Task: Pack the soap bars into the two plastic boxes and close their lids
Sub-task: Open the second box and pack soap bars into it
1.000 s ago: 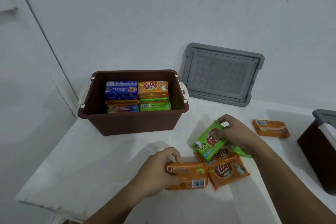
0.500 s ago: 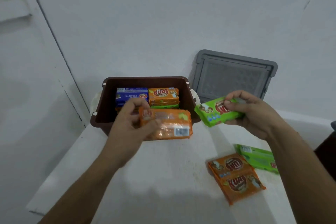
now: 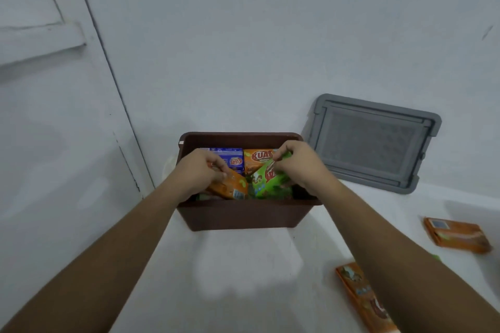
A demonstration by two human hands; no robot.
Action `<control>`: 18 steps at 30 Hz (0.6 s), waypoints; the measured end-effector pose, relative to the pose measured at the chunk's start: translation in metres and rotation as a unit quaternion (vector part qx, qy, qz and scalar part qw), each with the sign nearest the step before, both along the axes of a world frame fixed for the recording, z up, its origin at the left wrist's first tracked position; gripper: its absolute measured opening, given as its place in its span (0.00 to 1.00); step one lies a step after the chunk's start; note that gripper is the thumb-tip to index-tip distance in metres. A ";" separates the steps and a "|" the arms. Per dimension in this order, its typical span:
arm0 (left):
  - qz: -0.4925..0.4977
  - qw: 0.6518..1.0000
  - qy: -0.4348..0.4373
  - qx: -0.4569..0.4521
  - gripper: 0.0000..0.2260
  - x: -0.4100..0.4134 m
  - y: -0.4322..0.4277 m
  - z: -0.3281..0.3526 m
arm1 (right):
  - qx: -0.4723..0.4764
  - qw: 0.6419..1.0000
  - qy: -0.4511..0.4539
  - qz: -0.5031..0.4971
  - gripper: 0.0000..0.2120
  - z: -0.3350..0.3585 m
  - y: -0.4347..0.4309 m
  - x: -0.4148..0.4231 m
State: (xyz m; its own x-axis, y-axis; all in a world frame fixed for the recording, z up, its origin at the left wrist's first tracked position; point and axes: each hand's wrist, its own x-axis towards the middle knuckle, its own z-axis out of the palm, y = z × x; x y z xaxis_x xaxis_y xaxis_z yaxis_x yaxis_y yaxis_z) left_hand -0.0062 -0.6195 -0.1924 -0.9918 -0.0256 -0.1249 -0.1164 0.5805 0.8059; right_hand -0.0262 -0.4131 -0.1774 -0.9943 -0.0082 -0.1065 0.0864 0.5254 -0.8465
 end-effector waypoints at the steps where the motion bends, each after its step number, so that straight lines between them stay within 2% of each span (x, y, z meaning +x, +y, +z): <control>1: 0.006 1.000 0.004 -0.013 0.03 -0.001 0.000 -0.003 | 0.012 1.000 -0.009 0.000 0.08 -0.004 -0.004 -0.001; 6: 0.039 0.999 0.002 -0.019 0.03 -0.005 -0.002 -0.014 | 0.001 0.998 -0.055 -0.012 0.11 -0.022 -0.012 -0.005; 9: 0.020 0.999 -0.037 -0.025 0.14 -0.006 -0.004 -0.017 | -0.005 0.997 -0.072 -0.016 0.12 -0.027 -0.011 -0.006; 14: -0.043 0.974 -0.058 -0.216 0.19 -0.007 0.001 -0.018 | 0.201 0.979 -0.036 0.004 0.19 -0.030 -0.010 -0.006; 18: -0.048 0.949 -0.046 -0.308 0.25 -0.013 0.004 -0.024 | 0.324 0.946 -0.015 0.009 0.17 -0.031 -0.015 -0.004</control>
